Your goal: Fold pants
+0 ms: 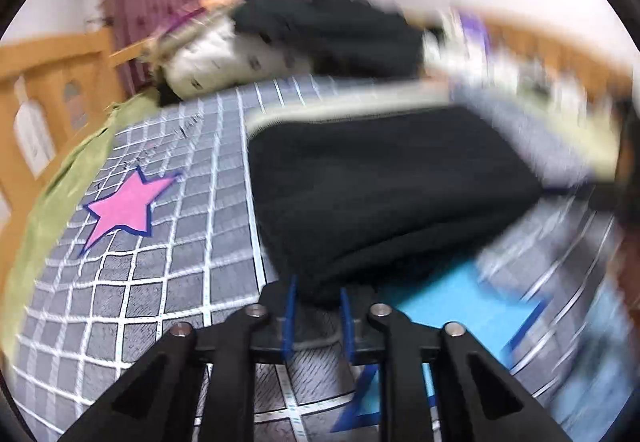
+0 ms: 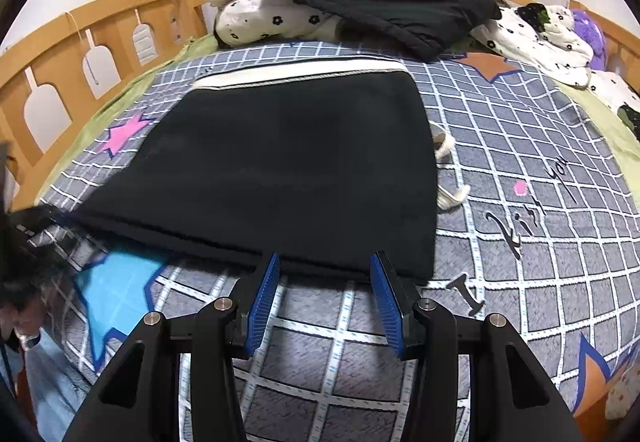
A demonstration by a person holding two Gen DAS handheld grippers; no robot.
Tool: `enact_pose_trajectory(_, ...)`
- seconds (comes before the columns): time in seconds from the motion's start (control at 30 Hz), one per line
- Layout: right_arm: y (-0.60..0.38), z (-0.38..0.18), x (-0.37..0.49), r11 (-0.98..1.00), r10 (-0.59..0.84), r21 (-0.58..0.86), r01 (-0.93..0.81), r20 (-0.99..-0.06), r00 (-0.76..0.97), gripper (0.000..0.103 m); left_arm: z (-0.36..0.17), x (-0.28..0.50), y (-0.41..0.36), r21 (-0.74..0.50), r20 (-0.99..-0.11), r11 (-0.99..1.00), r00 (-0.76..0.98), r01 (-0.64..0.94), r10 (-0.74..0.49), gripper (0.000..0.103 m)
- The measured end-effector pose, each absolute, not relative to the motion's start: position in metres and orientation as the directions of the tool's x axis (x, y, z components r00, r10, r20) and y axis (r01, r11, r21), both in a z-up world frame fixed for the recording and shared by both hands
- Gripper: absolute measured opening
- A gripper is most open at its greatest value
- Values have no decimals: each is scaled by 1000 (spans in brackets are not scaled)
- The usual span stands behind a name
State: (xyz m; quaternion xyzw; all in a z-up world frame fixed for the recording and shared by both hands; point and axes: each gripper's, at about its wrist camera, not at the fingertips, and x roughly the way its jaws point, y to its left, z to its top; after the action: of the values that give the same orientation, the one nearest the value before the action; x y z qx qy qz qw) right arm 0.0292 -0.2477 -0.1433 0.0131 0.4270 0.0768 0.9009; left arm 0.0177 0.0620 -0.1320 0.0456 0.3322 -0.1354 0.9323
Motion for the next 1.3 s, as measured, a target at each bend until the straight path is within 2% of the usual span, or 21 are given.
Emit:
enact_pose_trajectory(0.13, -252, -154, 31, 986, 160, 106, -126, -792, 590, 47, -174, 29, 82, -129, -743, 974, 633, 188, -220, 14)
enact_pose_trajectory(0.3, -249, -147, 30, 981, 165, 68, -182, -791, 589, 47, -166, 4, 89, -138, -732, 973, 644, 183, -225, 16)
enact_pose_trajectory(0.4, -255, -126, 23, 968, 218, 84, -235, -741, 635, 47, -157, -9, 101, -125, -723, 976, 656, 179, -214, 16)
enact_pose_trajectory(0.5, -263, -104, 22, 962, 253, 104, -252, -679, 689, 47, -140, -11, 108, -125, -696, 979, 690, 160, -202, 25)
enact_pose_trajectory(0.6, -266, -95, 37, 965, 252, 113, -236, -641, 725, 47, -118, 15, 99, -152, -658, 972, 716, 177, -233, 25)
enact_pose_trajectory(0.67, -266, -103, 51, 970, 234, 107, -218, -646, 726, 47, -110, 33, 83, -167, -632, 965, 729, 204, -264, 33)
enact_pose_trajectory(0.7, -265, -109, 56, 975, 212, 89, -204, -654, 726, 47, -110, 41, 74, -153, -630, 967, 734, 202, -253, 42)
enact_pose_trajectory(0.73, -264, -118, 60, 979, 187, 68, -191, -667, 721, 47, -114, 44, 66, -138, -635, 971, 734, 197, -239, 46)
enact_pose_trajectory(0.83, -271, -152, 65, 983, 166, 64, -171, -702, 692, 47, -152, 60, 49, -100, -725, 980, 661, 173, -191, 46)
enact_pose_trajectory(0.93, -271, -162, 51, 978, 174, 38, -205, -692, 701, 48, -162, 43, 44, -51, -688, 982, 706, 182, -167, 47)
enact_pose_trajectory(1.03, -273, -156, 49, 964, 201, 25, -266, -723, 661, 47, -149, 51, 58, -157, -694, 971, 680, 181, -239, 49)
enact_pose_trajectory(1.1, -282, -140, 54, 958, 240, 58, -281, -701, 672, 47, -139, 66, 65, -209, -683, 961, 676, 181, -276, 49)
enact_pose_trajectory(1.17, -291, -122, 72, 962, 249, 84, -259, -657, 711, 47, -129, 89, 64, -192, -674, 965, 691, 178, -262, 49)
enact_pose_trajectory(1.3, -286, -100, 126, 972, 212, 61, -225, -631, 746, 47, -110, 140, 43, -131, -650, 970, 721, 205, -240, 52)
